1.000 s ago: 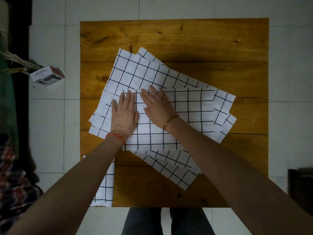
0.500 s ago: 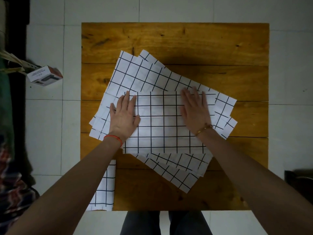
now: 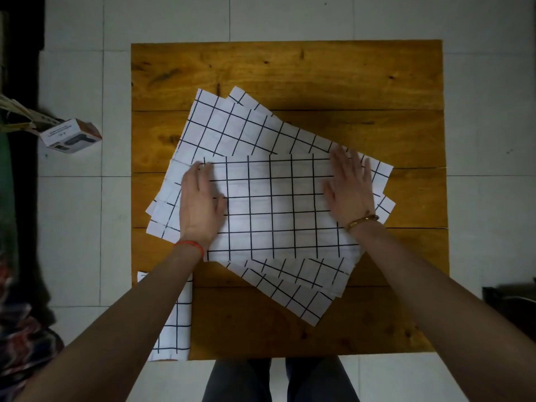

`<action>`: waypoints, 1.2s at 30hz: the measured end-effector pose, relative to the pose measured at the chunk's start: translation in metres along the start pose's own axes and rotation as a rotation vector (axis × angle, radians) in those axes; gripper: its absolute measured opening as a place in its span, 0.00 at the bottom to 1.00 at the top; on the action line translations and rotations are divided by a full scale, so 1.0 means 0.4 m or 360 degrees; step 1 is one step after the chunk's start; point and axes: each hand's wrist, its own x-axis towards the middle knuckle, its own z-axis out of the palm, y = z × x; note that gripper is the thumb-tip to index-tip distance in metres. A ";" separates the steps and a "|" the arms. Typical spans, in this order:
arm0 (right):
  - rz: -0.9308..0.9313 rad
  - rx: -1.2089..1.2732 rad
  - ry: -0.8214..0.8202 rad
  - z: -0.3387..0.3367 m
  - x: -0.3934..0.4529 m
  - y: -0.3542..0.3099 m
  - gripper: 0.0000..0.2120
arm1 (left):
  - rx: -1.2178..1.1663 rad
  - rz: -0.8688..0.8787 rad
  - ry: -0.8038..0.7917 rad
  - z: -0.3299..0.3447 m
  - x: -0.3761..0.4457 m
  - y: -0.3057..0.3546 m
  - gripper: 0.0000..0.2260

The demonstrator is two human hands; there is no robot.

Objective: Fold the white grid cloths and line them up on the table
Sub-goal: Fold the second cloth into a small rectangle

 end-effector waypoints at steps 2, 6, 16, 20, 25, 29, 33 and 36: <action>-0.0126 0.0015 -0.0095 0.005 -0.012 -0.027 0.29 | -0.0071 -0.0196 0.0141 -0.002 -0.030 0.004 0.23; -0.0370 0.0178 -0.0213 0.021 -0.053 -0.089 0.32 | -0.0189 -0.0799 0.0118 0.007 -0.067 0.001 0.19; -0.0416 0.0129 -0.0307 0.070 -0.098 -0.160 0.35 | -0.0603 -0.1103 -0.0061 0.005 -0.082 0.002 0.13; -0.0416 0.0122 -0.0302 0.067 -0.097 -0.161 0.35 | -0.0801 -0.1138 -0.0007 -0.015 -0.088 0.018 0.12; -0.0452 0.0122 -0.0315 0.066 -0.101 -0.178 0.37 | -0.1100 -0.1007 -0.0093 -0.064 -0.099 0.033 0.21; -0.0471 0.0122 -0.0317 0.069 -0.099 -0.212 0.37 | -0.1209 -0.0730 -0.0200 -0.101 -0.108 0.050 0.27; -0.0491 0.0190 -0.0291 0.068 -0.095 -0.249 0.38 | -0.1207 -0.0466 -0.0291 -0.141 -0.112 0.111 0.26; -0.0486 0.0341 -0.0199 0.071 -0.095 -0.257 0.37 | -0.1272 -0.0156 -0.0427 -0.152 -0.104 0.163 0.18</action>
